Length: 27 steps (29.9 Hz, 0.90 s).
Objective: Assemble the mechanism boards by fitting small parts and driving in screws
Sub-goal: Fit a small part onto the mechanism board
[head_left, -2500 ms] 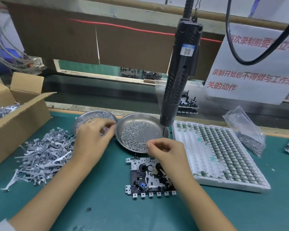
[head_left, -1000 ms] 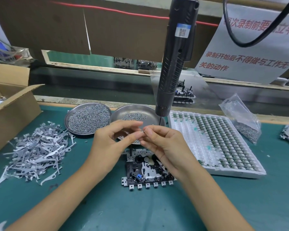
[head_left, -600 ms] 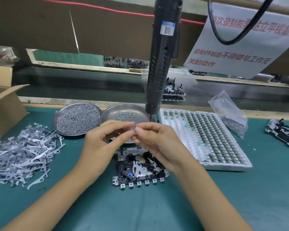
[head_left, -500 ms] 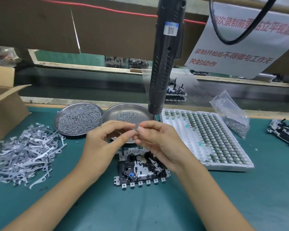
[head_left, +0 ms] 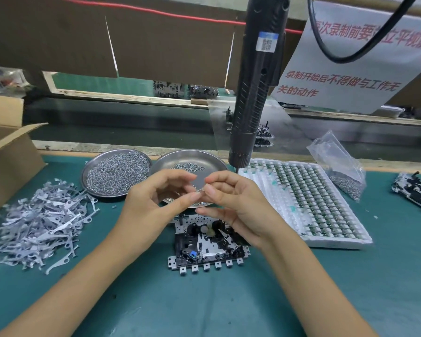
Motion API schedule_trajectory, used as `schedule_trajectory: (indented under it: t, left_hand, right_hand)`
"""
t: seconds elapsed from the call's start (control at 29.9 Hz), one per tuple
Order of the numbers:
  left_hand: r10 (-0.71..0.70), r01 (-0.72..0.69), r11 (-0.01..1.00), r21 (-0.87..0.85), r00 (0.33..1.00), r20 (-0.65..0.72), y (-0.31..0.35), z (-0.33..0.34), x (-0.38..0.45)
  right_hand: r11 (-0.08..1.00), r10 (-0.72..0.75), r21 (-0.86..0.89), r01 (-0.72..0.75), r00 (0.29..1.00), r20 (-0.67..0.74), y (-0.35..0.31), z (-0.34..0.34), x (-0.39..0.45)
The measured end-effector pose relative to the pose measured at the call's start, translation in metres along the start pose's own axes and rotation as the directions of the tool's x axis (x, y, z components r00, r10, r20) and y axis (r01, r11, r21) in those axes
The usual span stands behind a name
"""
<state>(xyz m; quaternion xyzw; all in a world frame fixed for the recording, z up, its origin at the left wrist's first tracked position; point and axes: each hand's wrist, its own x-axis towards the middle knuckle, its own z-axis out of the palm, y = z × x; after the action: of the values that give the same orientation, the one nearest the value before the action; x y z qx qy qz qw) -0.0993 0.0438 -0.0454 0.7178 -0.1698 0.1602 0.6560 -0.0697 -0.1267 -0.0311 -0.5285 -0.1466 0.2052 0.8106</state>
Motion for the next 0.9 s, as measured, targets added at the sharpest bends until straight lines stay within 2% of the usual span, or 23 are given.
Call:
schedule_trajectory:
  t: [0.37, 0.57, 0.9]
  left_hand:
    - [0.069, -0.088, 0.979, 0.184, 0.992, 0.109, -0.003, -0.003, 0.0]
    - [0.06, -0.091, 0.982, 0.167, 0.981, 0.185, -0.004, -0.002, -0.001]
    - [0.028, -0.054, 0.988, 0.147, 0.984, 0.174, -0.004, -0.001, -0.001]
  right_hand:
    - [0.987, 0.152, -0.063, -0.15, 0.988, 0.024, -0.008, -0.007, -0.002]
    - [0.964, 0.26, -0.069, -0.257, 0.965, 0.027, -0.014, -0.009, -0.004]
    - [0.963, 0.239, -0.132, -0.233, 0.971, 0.027, -0.014, -0.007, -0.005]
